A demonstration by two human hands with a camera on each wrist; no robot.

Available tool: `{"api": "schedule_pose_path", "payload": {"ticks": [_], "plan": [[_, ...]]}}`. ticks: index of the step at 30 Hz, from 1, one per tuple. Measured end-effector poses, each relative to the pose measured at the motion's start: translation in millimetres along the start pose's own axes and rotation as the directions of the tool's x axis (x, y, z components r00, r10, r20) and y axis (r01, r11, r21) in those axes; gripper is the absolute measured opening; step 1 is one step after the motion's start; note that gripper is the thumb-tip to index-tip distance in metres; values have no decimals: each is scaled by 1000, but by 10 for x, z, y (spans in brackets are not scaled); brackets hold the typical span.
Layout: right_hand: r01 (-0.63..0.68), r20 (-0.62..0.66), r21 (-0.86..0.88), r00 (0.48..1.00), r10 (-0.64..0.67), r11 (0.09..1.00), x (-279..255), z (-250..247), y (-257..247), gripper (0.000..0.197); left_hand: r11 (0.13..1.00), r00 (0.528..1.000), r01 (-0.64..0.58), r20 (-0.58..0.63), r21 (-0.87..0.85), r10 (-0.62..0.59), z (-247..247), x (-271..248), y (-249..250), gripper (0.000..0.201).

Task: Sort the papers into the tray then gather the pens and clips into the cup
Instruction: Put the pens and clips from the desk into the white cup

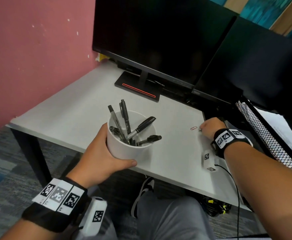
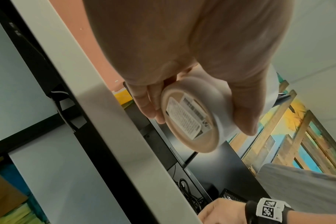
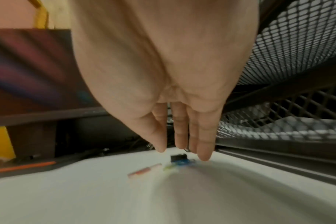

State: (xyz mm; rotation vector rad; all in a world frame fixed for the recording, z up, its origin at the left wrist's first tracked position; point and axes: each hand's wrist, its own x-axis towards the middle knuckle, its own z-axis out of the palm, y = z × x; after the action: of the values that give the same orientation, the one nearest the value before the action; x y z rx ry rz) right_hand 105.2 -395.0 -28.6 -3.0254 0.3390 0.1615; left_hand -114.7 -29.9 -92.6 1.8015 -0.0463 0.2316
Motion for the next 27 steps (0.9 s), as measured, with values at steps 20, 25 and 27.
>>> {"api": "schedule_pose_path", "payload": {"ticks": [20, 25, 27], "plan": [[-15, 18, -11, 1000, 15, 1000, -42, 193, 125, 18, 999, 999, -13, 30, -30, 14, 32, 0, -60, 100], [-63, 121, 84, 991, 53, 994, -136, 172, 180, 21, 1000, 999, -13, 43, -19, 14, 37, 4, -42, 99], [-88, 153, 159, 986, 63, 983, -179, 126, 214, 18, 1000, 998, -19, 55, -19, 20, 39, 13, -38, 100]]}}
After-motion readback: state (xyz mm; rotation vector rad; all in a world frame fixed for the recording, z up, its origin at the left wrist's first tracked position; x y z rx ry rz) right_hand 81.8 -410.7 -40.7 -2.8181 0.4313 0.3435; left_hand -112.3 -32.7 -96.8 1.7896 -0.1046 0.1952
